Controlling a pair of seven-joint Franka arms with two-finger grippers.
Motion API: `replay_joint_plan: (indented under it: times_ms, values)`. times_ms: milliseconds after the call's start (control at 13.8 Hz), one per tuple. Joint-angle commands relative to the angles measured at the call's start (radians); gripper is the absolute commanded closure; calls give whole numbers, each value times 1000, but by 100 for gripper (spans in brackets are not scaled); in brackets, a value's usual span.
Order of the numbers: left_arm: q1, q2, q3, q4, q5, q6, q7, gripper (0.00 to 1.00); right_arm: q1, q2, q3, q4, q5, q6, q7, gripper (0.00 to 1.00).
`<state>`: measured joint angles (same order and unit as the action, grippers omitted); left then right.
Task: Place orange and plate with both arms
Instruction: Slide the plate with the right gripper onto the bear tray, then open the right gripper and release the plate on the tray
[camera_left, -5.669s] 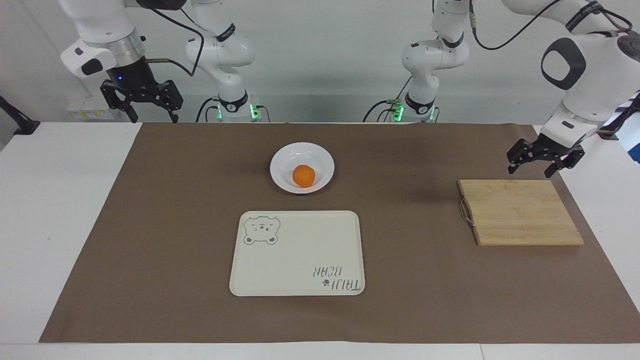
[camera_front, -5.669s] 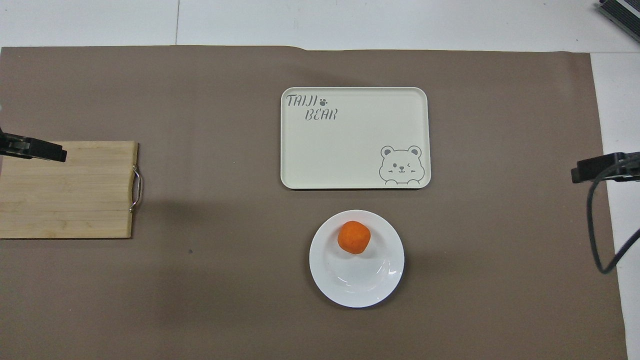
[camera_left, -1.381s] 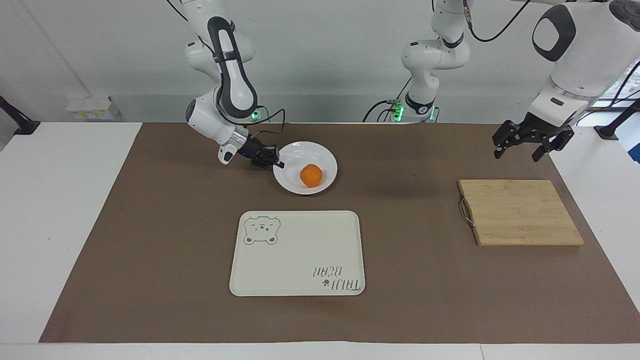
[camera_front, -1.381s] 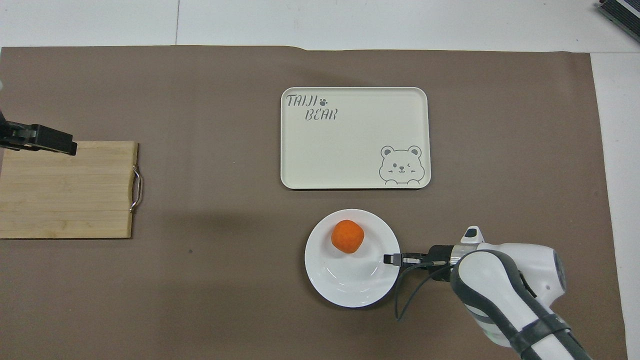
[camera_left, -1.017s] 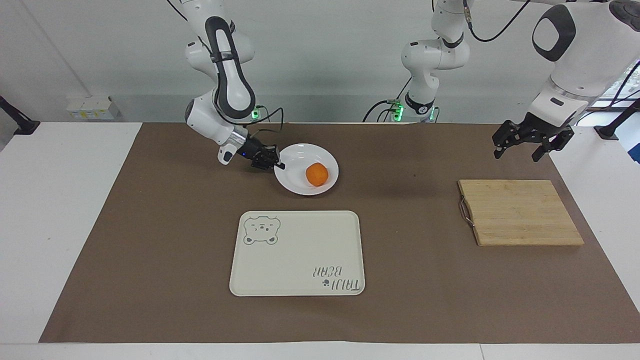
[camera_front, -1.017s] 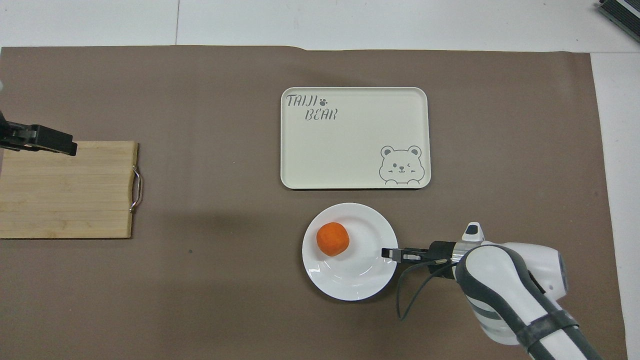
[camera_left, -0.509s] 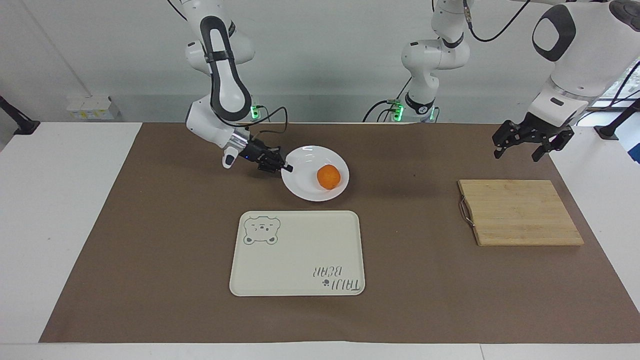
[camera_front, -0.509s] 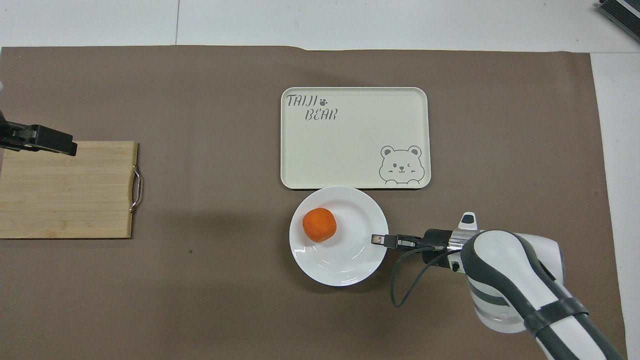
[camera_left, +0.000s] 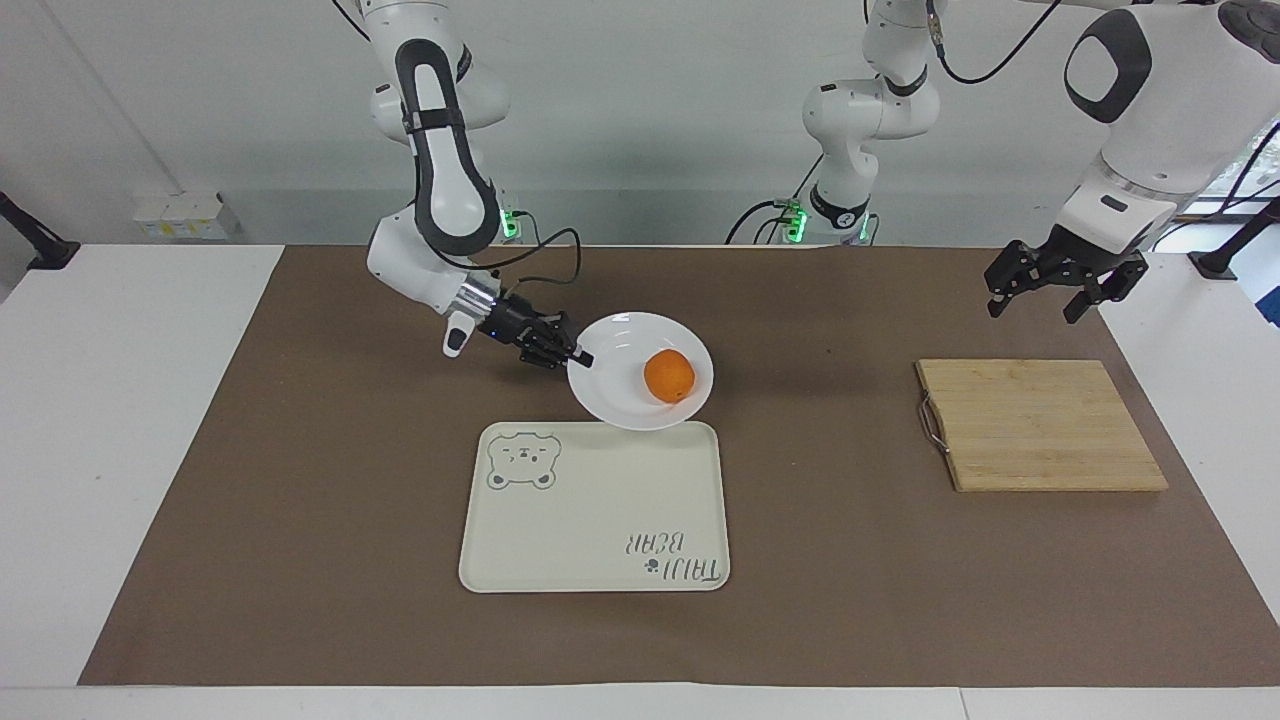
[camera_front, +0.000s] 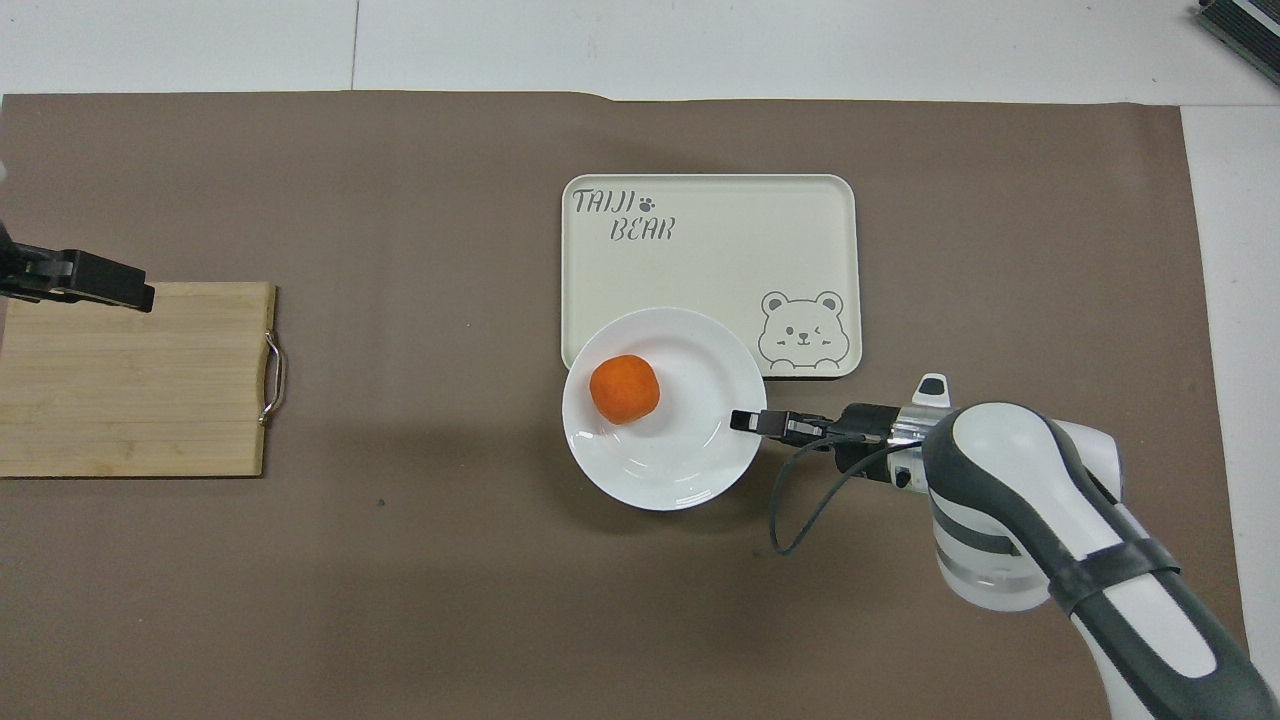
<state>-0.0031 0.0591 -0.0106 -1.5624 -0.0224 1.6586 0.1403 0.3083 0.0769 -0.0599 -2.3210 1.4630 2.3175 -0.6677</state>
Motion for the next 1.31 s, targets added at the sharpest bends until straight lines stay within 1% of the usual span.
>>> replay_joint_plan:
  times_ms: [0, 145, 291, 436, 654, 727, 1163, 1235]
  values:
    - [5, 10, -3, 24, 4, -22, -8, 0, -40, 93, -1, 151, -7, -24, 71, 100]
    - [5, 10, -3, 24, 4, -22, -8, 0, -80, 154, 2, 231, -46, -32, 89, 100]
    - [5, 10, -3, 24, 4, -22, -8, 0, -109, 220, 0, 311, -49, -64, 91, 100]
    - [5, 10, -3, 24, 4, -22, -10, 0, -139, 283, 0, 386, -58, -70, 94, 100]
    - [5, 10, -2, 24, 4, -22, -8, 0, -179, 354, 0, 465, -121, -90, 129, 100]
    - [5, 10, -3, 24, 4, -22, -8, 0, -181, 366, 0, 474, -127, -95, 131, 100]
    - [5, 10, -3, 24, 4, -22, -8, 0, -166, 368, -1, 454, -174, -95, 145, 100]
    - [5, 10, -3, 24, 4, -22, -10, 0, -175, 385, 0, 454, -178, -95, 142, 100]
